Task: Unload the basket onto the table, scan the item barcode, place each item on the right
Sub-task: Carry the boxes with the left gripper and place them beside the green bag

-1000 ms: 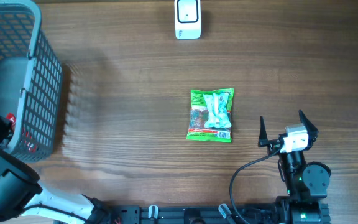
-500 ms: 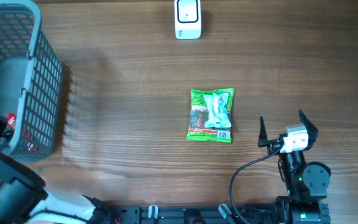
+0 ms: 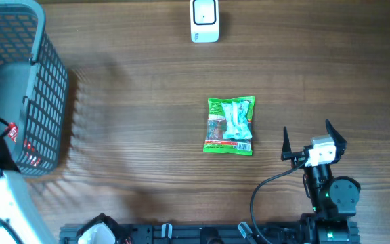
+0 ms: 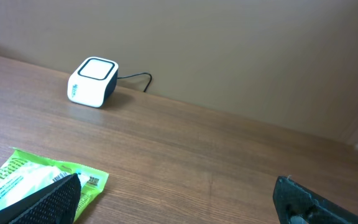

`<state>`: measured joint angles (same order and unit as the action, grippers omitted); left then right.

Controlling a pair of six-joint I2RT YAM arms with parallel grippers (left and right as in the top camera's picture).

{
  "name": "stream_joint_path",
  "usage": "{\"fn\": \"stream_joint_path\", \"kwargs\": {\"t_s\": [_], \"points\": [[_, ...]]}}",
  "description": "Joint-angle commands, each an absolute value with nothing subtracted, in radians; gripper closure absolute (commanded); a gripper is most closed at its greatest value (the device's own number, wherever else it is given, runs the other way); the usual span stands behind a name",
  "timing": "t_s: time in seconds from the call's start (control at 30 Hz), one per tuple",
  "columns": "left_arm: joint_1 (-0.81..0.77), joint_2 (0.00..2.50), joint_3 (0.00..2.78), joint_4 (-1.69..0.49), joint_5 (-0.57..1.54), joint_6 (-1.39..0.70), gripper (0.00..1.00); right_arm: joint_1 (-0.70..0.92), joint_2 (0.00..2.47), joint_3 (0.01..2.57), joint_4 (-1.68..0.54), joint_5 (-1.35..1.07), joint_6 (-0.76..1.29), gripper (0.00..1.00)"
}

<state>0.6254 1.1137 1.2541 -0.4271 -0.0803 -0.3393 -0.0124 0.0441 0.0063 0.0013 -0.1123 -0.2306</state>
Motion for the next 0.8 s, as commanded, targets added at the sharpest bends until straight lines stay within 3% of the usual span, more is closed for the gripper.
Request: {"fn": "stream_joint_path", "kwargs": {"t_s": [0.0, 0.2, 0.47, 0.77], "points": [[0.454, 0.997, 1.271, -0.479, -0.078, -0.353, 0.61, -0.016, 0.043, 0.006, 0.007, -0.128, -0.236, 0.00], [0.126, 0.949, 1.271, -0.696, -0.079, -0.353, 0.61, -0.016, 0.043, 0.006, 0.007, -0.128, -0.236, 0.00], [-0.175, 1.166, 1.270, -0.957, -0.079, -0.377, 0.57, -0.016, 0.043, 0.006, 0.007, -0.128, -0.236, 0.00], [-0.451, 1.595, 1.263, -0.942, -0.019, -0.435, 0.56, -0.016, 0.043, 0.006, 0.007, -0.128, -0.236, 0.00]]}}
